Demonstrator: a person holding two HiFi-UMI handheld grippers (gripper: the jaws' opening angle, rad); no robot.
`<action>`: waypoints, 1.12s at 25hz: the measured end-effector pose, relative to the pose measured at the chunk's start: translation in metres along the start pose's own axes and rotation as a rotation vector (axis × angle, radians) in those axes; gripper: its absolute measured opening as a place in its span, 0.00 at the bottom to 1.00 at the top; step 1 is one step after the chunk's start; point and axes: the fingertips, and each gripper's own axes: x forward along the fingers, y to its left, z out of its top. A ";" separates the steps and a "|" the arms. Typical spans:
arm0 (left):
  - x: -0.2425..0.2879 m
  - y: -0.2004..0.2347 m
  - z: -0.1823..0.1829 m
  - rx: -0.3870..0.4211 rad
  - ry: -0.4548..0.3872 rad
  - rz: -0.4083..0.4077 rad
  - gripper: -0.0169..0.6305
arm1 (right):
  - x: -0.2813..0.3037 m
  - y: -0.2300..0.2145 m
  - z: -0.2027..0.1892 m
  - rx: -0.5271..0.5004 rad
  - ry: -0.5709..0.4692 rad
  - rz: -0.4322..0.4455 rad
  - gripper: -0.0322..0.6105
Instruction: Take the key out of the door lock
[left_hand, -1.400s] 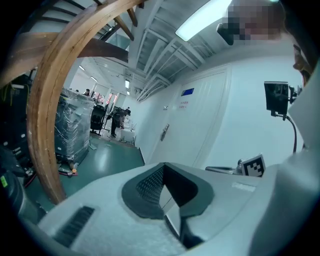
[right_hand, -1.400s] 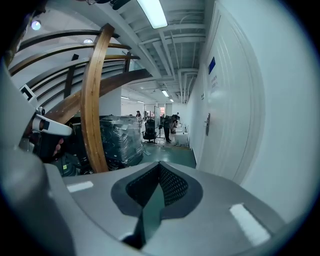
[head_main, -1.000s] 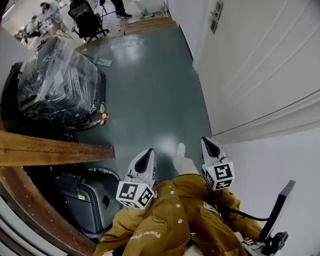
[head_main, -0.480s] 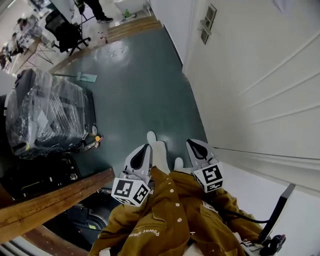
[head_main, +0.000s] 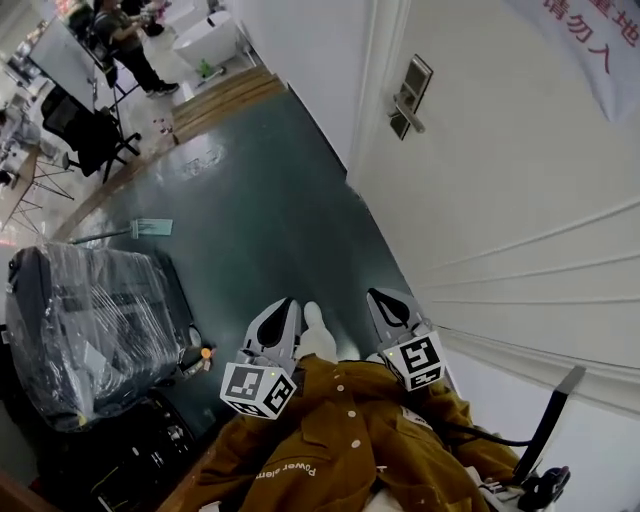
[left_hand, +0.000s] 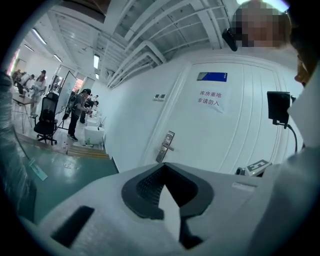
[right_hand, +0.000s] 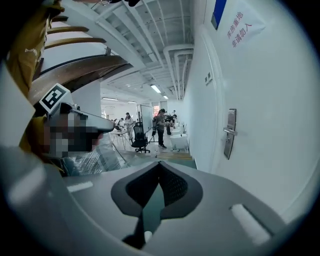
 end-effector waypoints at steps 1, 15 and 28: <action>0.006 0.010 0.007 0.003 0.003 -0.011 0.03 | 0.012 -0.002 0.009 -0.003 -0.008 -0.016 0.06; 0.122 0.057 0.028 -0.225 0.102 -0.187 0.03 | 0.075 -0.051 0.083 -0.032 -0.083 -0.175 0.06; 0.291 0.013 0.022 -0.483 0.242 -0.544 0.31 | 0.051 -0.118 0.101 -0.057 -0.183 -0.320 0.06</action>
